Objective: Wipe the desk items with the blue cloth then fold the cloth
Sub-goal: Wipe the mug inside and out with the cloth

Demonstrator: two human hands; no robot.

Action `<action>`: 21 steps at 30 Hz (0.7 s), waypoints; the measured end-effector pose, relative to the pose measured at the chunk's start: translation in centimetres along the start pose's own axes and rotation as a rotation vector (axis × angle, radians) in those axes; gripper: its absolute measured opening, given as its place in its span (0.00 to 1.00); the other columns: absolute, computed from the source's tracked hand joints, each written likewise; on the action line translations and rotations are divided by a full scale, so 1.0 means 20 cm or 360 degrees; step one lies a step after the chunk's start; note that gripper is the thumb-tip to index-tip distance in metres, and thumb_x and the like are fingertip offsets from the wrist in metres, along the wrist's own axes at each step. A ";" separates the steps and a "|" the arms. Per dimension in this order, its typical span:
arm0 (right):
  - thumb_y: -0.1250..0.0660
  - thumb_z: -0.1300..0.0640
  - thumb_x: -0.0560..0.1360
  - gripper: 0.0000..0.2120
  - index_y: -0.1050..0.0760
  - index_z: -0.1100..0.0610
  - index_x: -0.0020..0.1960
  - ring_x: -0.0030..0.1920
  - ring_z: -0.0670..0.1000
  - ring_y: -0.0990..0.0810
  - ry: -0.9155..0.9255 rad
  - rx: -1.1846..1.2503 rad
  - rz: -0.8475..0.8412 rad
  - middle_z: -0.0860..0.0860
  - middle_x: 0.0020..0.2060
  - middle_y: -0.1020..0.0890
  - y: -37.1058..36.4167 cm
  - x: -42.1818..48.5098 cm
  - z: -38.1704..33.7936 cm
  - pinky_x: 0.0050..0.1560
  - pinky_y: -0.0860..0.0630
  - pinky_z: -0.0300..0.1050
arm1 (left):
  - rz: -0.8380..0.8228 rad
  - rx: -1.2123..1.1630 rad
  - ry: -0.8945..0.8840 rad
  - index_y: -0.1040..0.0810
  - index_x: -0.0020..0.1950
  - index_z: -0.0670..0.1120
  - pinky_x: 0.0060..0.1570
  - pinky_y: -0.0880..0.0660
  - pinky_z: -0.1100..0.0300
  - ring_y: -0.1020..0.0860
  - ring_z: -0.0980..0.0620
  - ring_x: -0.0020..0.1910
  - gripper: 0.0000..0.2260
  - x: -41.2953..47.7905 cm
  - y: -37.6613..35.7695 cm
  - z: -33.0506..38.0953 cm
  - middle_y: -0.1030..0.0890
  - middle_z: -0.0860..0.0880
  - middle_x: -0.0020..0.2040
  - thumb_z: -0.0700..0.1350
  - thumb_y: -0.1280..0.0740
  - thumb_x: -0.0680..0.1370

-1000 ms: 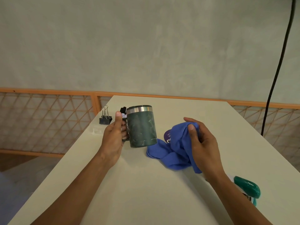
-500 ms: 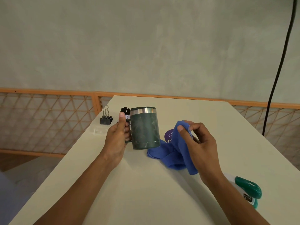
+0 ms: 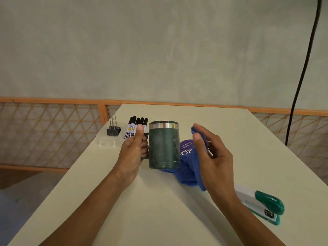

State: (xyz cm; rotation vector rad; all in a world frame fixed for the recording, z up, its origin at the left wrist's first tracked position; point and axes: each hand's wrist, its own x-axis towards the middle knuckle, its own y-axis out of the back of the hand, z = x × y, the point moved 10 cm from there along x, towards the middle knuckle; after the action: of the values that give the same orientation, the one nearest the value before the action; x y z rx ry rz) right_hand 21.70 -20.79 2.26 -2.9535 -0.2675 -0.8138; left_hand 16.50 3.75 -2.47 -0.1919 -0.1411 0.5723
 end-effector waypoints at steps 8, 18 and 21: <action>0.28 0.53 0.82 0.15 0.21 0.45 0.68 0.57 0.45 0.16 0.0234 -0.0329 -0.0097 0.36 0.57 0.16 -0.05 -0.01 -0.05 0.53 0.23 0.32 | 0.0015 0.0156 -0.0047 0.28 0.40 0.50 0.32 0.35 0.61 0.38 0.54 0.31 0.23 0.00 0.01 0.01 0.36 0.50 0.33 0.67 0.39 0.83; 0.37 0.55 0.86 0.23 0.30 0.45 0.80 0.54 0.47 0.23 0.0736 -0.0831 -0.0517 0.46 0.61 0.27 -0.18 -0.01 -0.02 0.53 0.25 0.37 | -0.0021 0.0244 0.0051 0.16 0.53 0.43 0.36 0.21 0.63 0.15 0.48 0.45 0.31 0.00 0.01 -0.03 0.12 0.40 0.50 0.67 0.45 0.85; 0.47 0.46 0.88 0.26 0.42 0.43 0.85 0.55 0.48 0.25 0.0712 -0.0948 -0.0720 0.46 0.63 0.31 -0.22 -0.02 0.03 0.52 0.25 0.37 | -0.0066 0.0271 0.0085 0.14 0.57 0.41 0.39 0.21 0.61 0.15 0.48 0.45 0.34 0.00 0.00 -0.05 0.12 0.40 0.51 0.68 0.46 0.85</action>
State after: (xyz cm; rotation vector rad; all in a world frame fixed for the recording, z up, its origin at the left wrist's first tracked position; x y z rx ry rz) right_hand 20.92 -16.42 1.59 -3.1203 -0.7987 -1.8649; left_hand 16.73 3.55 -3.33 -0.0385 -0.0438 0.5343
